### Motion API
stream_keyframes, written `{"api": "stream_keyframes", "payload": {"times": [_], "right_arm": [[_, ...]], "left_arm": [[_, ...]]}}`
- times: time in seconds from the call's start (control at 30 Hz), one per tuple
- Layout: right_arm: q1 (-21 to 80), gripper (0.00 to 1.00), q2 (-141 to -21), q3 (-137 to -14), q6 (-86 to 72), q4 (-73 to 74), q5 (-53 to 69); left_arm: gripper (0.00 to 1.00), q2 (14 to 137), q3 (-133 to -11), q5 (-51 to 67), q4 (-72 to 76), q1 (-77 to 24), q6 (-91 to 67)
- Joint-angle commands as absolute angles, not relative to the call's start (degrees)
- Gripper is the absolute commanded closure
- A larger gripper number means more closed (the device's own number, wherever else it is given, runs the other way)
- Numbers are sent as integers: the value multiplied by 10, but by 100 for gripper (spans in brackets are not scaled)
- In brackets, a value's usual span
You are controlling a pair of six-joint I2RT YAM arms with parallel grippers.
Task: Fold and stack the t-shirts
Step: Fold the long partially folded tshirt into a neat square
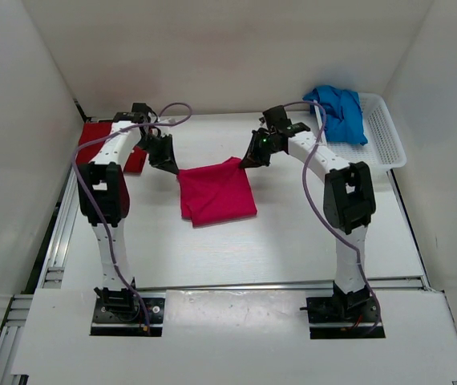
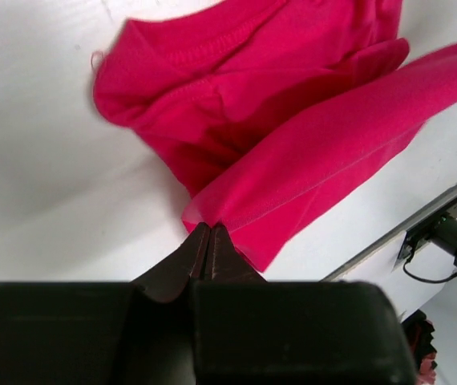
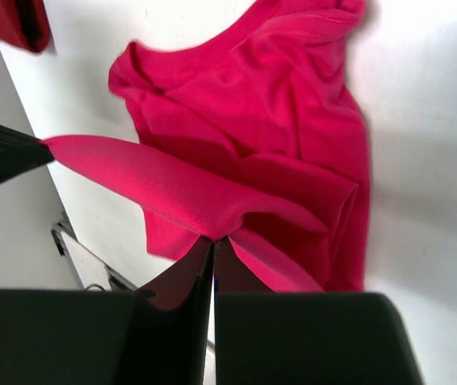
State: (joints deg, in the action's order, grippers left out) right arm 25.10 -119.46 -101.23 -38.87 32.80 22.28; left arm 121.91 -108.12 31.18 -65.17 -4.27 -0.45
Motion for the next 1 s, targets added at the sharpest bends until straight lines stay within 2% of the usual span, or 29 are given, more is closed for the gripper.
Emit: {"api": "stream_keyframes", "payload": {"times": [0.0, 0.23, 0.37, 0.4, 0.47, 0.5, 0.57, 0.73, 0.83, 0.93, 0.97], "right_arm": [[238, 100, -1228, -1046, -400, 313, 245], [228, 100, -1302, -1120, -417, 294, 244], [222, 88, -1346, -1150, -437, 269, 239], [222, 81, -1353, -1160, -437, 264, 239], [217, 75, -1359, -1165, -437, 264, 218], [217, 75, -1359, -1165, -437, 264, 218], [207, 73, -1345, -1142, -437, 264, 211], [220, 73, -1221, -1027, -370, 264, 152], [245, 82, -1153, -949, -352, 269, 110], [272, 91, -1123, -893, -352, 264, 120], [277, 91, -1123, -886, -352, 264, 135]], "left_arm": [[89, 1232, -1117, 338, -628, -40, 0], [89, 1268, -1143, 302, -573, -34, 0], [82, 1280, -1137, 279, -560, -34, 0], [82, 1280, -1132, 267, -555, -29, 0], [75, 1286, -1132, 252, -549, -29, 0], [61, 1286, -1132, 237, -544, -29, 0], [52, 1280, -1143, 222, -537, -23, 0], [47, 1179, -1097, 209, -495, -36, 0], [47, 1112, -1027, 218, -490, -89, 0], [53, 1095, -951, 271, -514, -133, 0], [55, 1095, -936, 287, -519, -141, 0]]}}
